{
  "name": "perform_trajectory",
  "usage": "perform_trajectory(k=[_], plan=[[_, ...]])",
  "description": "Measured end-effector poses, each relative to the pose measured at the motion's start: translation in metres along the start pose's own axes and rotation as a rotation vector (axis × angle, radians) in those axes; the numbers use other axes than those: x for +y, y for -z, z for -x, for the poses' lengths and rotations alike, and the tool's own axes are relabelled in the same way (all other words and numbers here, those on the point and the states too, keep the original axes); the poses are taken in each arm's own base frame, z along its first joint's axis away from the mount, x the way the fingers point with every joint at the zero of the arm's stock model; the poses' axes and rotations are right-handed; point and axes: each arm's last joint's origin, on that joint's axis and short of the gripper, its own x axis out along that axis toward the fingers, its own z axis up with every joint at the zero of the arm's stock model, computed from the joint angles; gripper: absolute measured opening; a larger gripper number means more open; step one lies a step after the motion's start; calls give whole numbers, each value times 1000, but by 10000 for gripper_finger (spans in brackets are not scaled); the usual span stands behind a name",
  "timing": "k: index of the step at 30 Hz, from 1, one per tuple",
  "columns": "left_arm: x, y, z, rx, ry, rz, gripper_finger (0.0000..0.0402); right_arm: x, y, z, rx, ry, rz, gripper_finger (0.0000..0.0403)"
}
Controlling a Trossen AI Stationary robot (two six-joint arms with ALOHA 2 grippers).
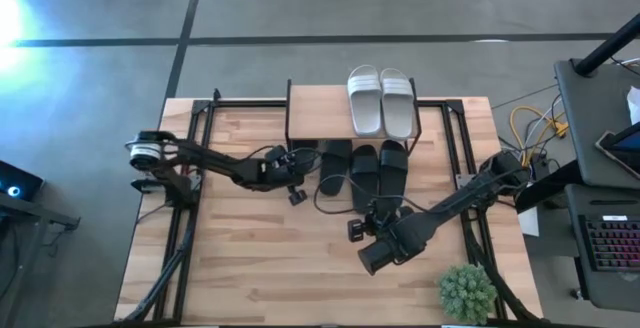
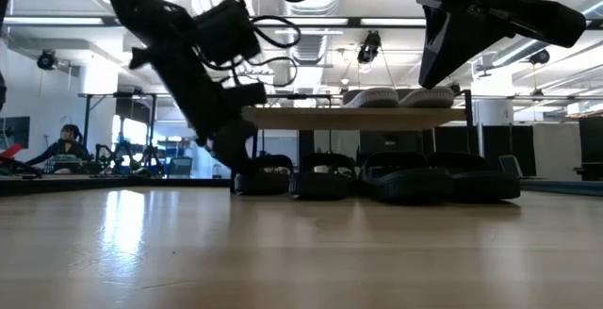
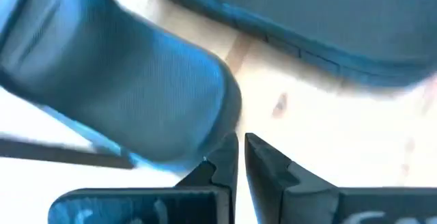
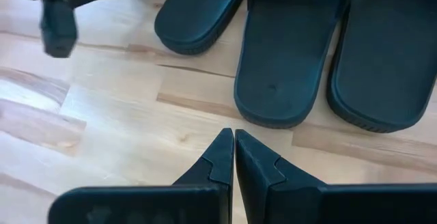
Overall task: Pick and place slides into the shelf
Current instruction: Adjust the black slides under the shelf
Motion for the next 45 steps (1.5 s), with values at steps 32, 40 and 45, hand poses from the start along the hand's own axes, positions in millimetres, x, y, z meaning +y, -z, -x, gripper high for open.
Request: perform_trajectory(k=[32, 40, 45], plan=[[-74, -60, -64, -228, 225, -120, 13, -26, 27, 29, -17, 52, -46, 8], [-45, -81, -74, -238, 157, -154, 13, -29, 31, 34, -6, 46, -30, 8], [-41, -85, -39, -221, 189, -121, 13, -34, 36, 37, 30, 80, -40, 8]])
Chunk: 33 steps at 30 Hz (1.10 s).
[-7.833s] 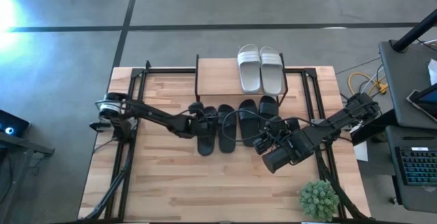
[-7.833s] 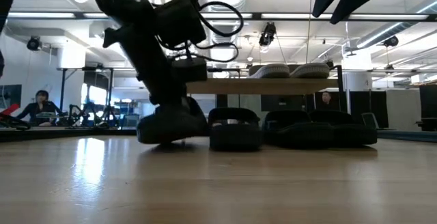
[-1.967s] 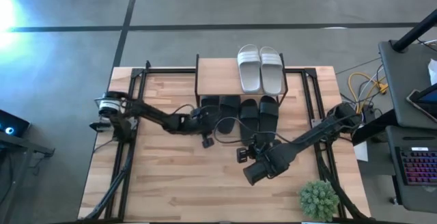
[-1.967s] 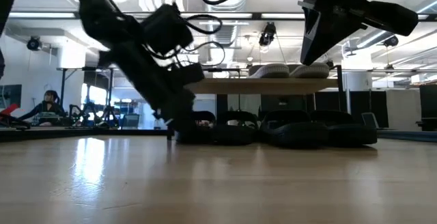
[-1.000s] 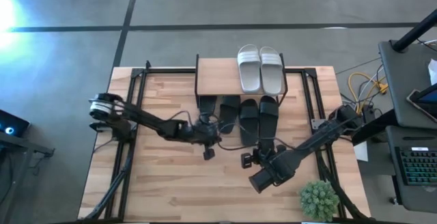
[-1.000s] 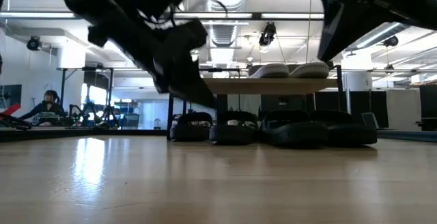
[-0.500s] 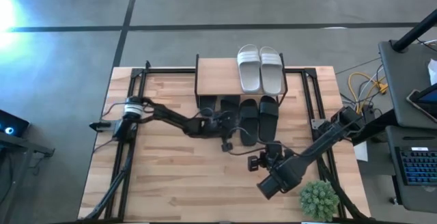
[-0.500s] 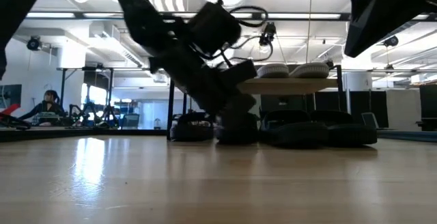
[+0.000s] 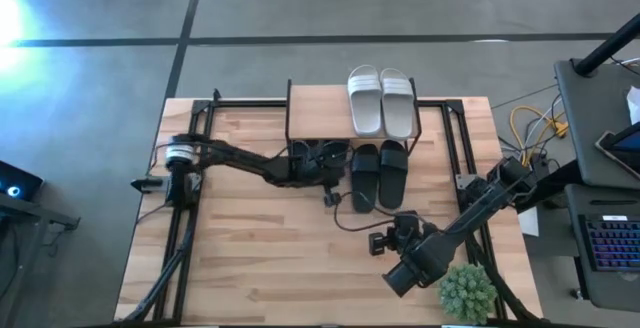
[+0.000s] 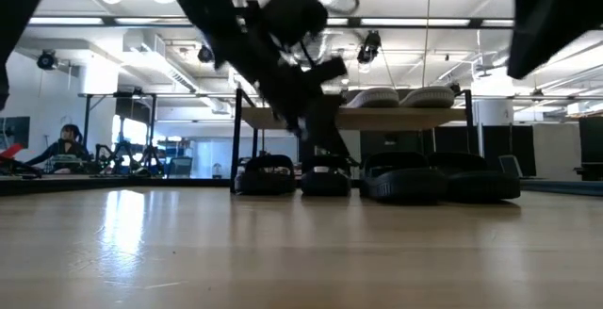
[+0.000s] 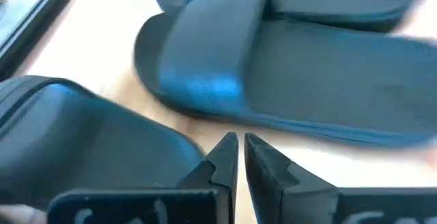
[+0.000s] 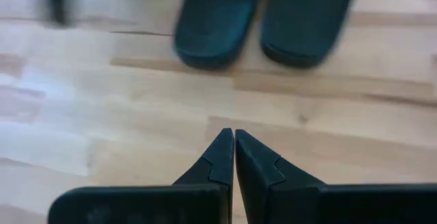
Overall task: Pick and place slides into the shelf
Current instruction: Adjust the black slides under the shelf
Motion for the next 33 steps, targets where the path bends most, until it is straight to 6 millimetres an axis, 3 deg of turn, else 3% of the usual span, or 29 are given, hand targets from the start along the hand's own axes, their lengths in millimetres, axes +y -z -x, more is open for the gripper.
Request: perform_trajectory(k=[7, 14, 22, 26, 33], plan=[[-26, -13, 84, 46, 121, -11, 13, -14, 9, -14, 97, 124, -55, 8], [-34, 17, 150, 47, 206, 132, 13, 1, 0, -52, 175, 72, -13, 8], [-20, 63, 182, 50, 182, 315, 13, 9, -28, -90, 209, 110, 33, 8], [-14, 69, 190, 23, 176, 327, 13, 12, -34, -107, 295, 65, 94, 8], [-9, 73, 197, -8, 148, 337, 13, 11, -49, -129, 259, 60, 56, 8]])
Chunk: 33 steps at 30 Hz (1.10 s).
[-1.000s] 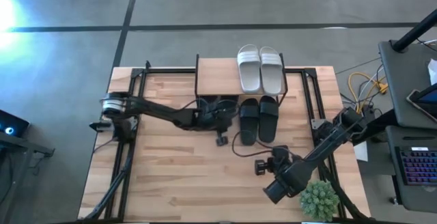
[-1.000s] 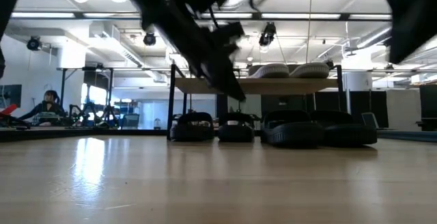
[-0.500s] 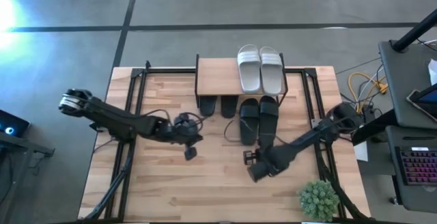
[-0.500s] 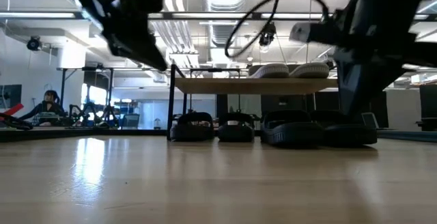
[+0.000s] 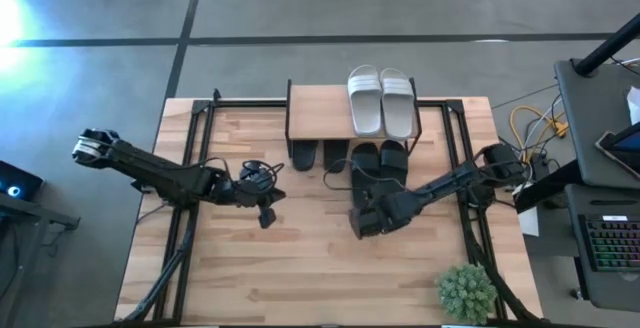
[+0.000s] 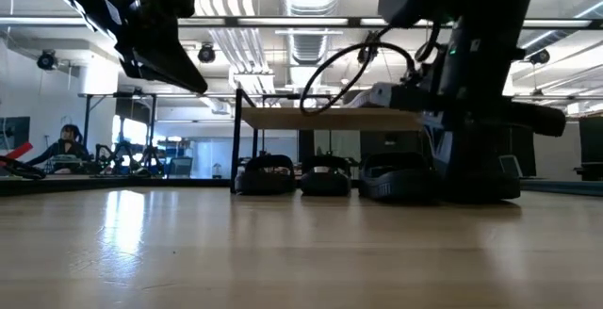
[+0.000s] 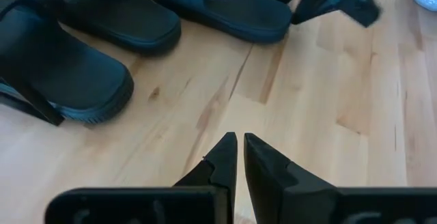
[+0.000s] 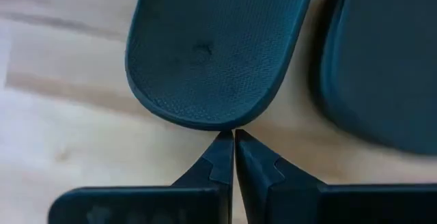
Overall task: Pick and place slides into the shelf
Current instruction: Adjust the black slides under the shelf
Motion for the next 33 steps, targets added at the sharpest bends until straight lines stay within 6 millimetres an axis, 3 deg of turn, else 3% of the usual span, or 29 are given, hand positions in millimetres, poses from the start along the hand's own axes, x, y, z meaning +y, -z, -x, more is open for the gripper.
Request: perform_trajectory(k=[9, 22, 28, 33], plan=[[0, 1, -1, 5, -3, -4, 13, -3, -35, -14, -142, 42, -17, 8], [0, 1, -2, 5, -4, -4, 13, -1, -90, -32, -214, 24, 10, 8], [0, 1, -2, 6, -4, -5, 13, 0, -94, -31, -220, 26, 28, 8], [0, 1, -2, 6, -4, -8, 13, 5, -74, -17, -205, 7, 66, 8]])
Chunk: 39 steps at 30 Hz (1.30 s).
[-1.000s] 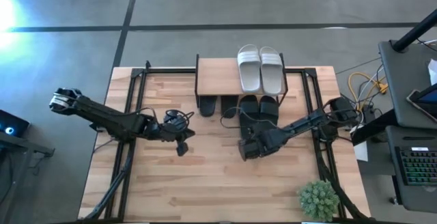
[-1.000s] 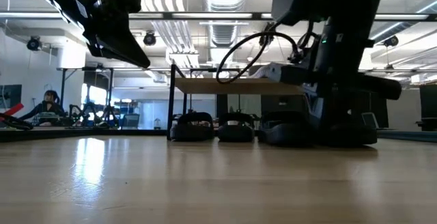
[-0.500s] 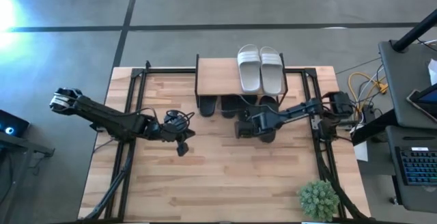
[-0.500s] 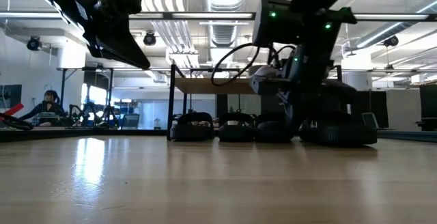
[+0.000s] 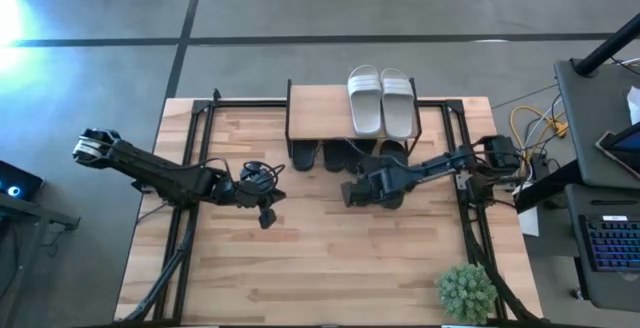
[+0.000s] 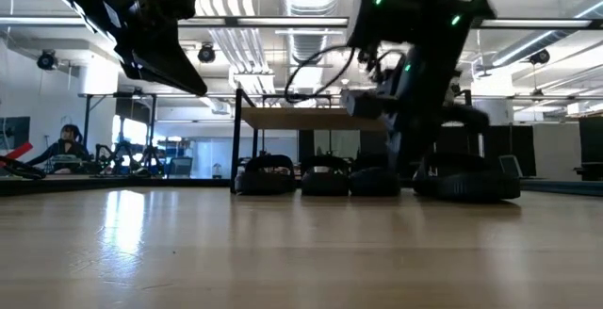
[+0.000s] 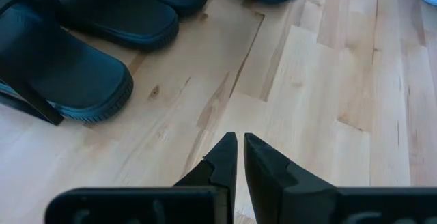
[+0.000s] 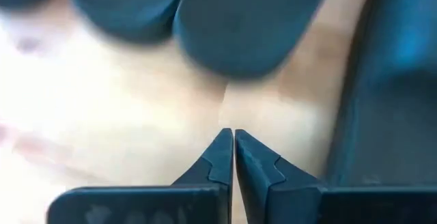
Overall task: Pick and place slides into the shelf
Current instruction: Adjust the black slides under the shelf
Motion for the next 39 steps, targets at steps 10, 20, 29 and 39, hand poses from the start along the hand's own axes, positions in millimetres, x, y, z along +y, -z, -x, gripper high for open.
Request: perform_trajectory(k=[10, 20, 29, 39], plan=[[0, 0, 0, 0, -1, -32, 13, -10, 67, 67, 148, 122, -32, 8], [0, 0, 0, 0, 0, -83, 13, -36, 91, 57, 197, 246, -147, 8], [0, 0, 0, 2, 2, -82, 13, -56, 76, 30, 137, 356, -159, 8], [0, 1, 0, 4, 5, -81, 13, -59, 46, 13, 23, 369, -129, 8]])
